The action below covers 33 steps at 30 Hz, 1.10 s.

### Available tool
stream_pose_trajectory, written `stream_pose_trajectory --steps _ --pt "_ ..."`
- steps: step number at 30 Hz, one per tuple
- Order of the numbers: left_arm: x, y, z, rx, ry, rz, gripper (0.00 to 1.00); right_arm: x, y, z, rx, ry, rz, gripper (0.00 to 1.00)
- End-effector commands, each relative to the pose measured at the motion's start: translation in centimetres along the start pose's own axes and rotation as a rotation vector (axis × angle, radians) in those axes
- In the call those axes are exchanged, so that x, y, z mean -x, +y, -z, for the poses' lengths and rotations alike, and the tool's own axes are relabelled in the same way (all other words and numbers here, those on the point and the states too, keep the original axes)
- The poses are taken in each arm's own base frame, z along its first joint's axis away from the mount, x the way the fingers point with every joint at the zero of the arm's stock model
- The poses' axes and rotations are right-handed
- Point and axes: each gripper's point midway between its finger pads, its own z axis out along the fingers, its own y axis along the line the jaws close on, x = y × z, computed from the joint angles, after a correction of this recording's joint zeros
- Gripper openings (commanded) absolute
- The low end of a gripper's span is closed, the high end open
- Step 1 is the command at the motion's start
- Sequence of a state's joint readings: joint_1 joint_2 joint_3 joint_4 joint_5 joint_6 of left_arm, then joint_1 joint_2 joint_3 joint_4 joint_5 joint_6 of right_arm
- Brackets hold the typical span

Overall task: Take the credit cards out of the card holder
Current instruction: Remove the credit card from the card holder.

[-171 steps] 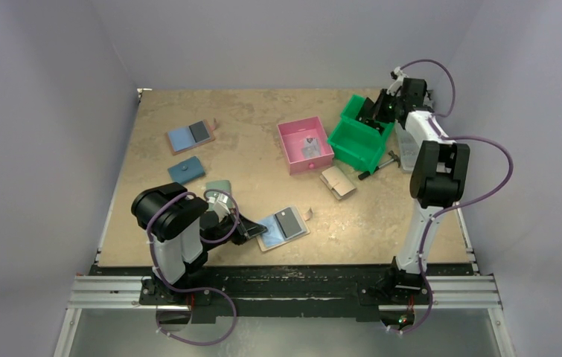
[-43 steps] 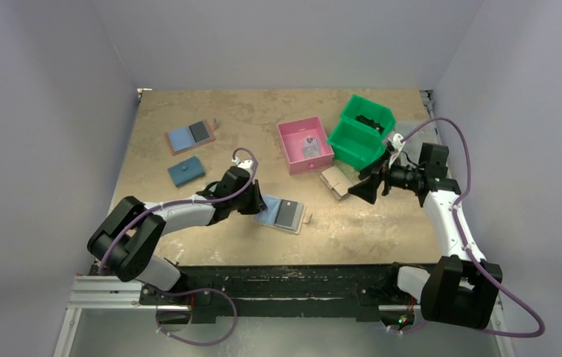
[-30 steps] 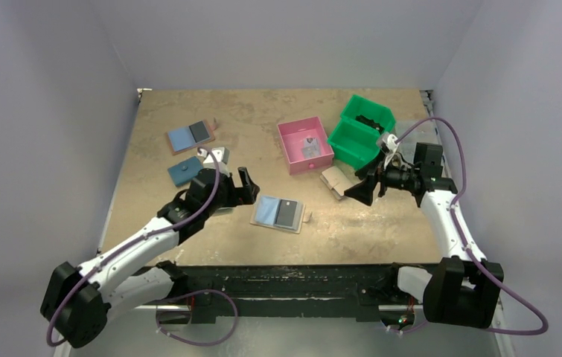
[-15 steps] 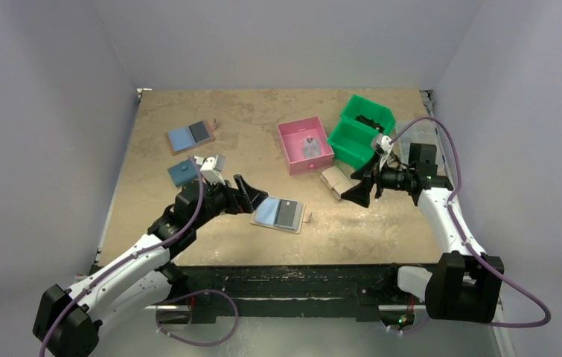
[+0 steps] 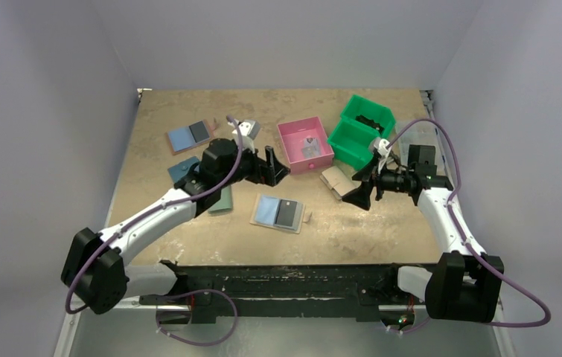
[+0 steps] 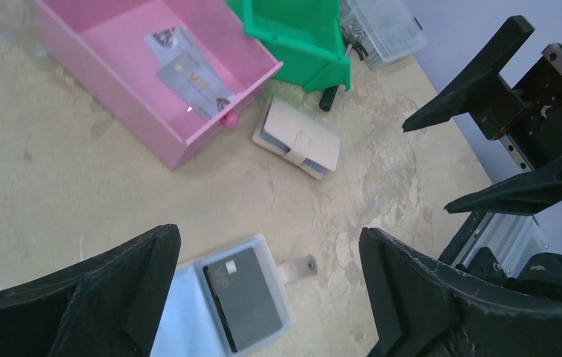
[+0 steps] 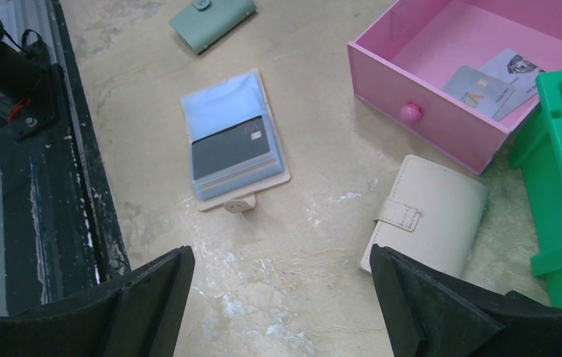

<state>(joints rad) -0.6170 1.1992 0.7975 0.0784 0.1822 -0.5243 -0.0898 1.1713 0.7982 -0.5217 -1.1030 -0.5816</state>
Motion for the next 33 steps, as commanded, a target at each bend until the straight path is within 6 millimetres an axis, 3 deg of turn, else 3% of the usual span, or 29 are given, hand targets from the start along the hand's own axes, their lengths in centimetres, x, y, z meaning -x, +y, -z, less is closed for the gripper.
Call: stream_pose_trajectory --steps 1,4,12,21,26,33 --pt "3.5 -1.7 -1.7 -0.06 0.0 -0.187 0.99 0.8 -0.6 0.4 -0.025 0.013 0.097 0.99" --pt "3.3 -0.3 -2.3 -0.004 0.03 -0.246 0.99 0.6 -0.8 0.5 -0.034 0.026 0.116 0.99" --pt "4.2 0.4 -3.8 0.021 0.053 -0.341 0.99 0.0 -0.8 0.7 -0.022 0.061 0.165 0.99" --pt "3.3 1.1 -2.9 0.026 0.013 -0.373 0.98 -0.9 -0.3 0.7 0.018 0.067 0.183 0.99" --pt "3.9 3.1 -1.7 0.142 0.009 -0.425 0.98 -1.5 -0.3 0.6 0.048 0.081 0.182 0.99" --pt "3.2 3.4 -2.2 0.148 0.038 -0.407 0.97 -1.6 -0.5 0.6 0.045 0.09 0.185 0.99"
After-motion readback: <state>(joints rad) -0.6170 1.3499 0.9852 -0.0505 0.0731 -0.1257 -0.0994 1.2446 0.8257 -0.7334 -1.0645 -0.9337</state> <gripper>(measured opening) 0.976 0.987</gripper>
